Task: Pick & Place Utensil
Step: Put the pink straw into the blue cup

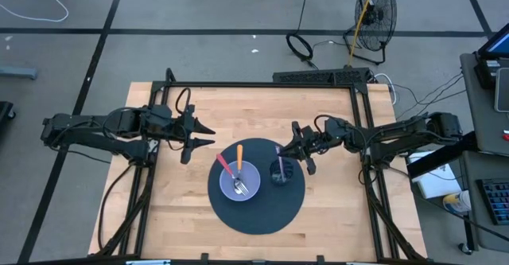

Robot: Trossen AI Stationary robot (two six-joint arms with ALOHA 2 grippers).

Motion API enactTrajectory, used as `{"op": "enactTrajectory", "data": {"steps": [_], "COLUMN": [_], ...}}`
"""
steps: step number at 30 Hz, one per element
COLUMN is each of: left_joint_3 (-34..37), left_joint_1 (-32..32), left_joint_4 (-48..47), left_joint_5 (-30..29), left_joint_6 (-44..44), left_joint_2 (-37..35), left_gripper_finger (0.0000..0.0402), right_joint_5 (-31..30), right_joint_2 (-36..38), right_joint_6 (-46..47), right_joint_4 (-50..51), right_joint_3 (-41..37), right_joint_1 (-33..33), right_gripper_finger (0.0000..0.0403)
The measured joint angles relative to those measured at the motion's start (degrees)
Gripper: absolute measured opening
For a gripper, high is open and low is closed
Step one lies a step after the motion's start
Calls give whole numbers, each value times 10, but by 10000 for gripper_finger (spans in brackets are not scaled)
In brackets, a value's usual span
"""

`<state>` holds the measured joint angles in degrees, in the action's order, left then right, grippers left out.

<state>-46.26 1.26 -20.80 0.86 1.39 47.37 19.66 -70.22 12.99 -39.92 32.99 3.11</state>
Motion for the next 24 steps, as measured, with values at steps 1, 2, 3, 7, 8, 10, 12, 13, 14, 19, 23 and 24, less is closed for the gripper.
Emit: {"op": "enactTrajectory", "data": {"steps": [1,2,3,7,8,10,12,13,14,19,23,24], "left_joint_3": [0,0,0,0,0,0,0,0,0,0,0,0], "left_joint_1": [0,0,0,0,0,0,0,0,0,0,0,0], "left_joint_4": [0,0,0,0,0,0,0,0,0,0,0,0], "left_joint_5": [0,0,0,0,0,0,0,0,0,0,0,0], "left_joint_6": [0,0,0,0,0,0,0,0,0,0,-1,-1], "left_joint_2": [0,0,0,0,0,0,0,0,0,0,0,0], "left_gripper_finger": [145,145,145,145,145,145,145,145,145,145,145,145], "right_joint_5": [0,0,0,0,0,0,0,0,0,0,-1,-1], "right_joint_2": [0,0,0,0,0,0,0,0,0,0,4,7], "right_joint_6": [0,0,0,-1,-2,-2,-2,-2,-2,-4,-16,-19], "right_joint_4": [0,0,0,0,0,0,0,0,0,0,-1,-3], "right_joint_3": [0,0,0,0,0,0,0,0,0,0,0,0], "right_joint_1": [0,0,0,0,0,0,0,0,0,0,3,4], "right_gripper_finger": [15,19,23,44,50,63,77,84,90,121,143,149]}}
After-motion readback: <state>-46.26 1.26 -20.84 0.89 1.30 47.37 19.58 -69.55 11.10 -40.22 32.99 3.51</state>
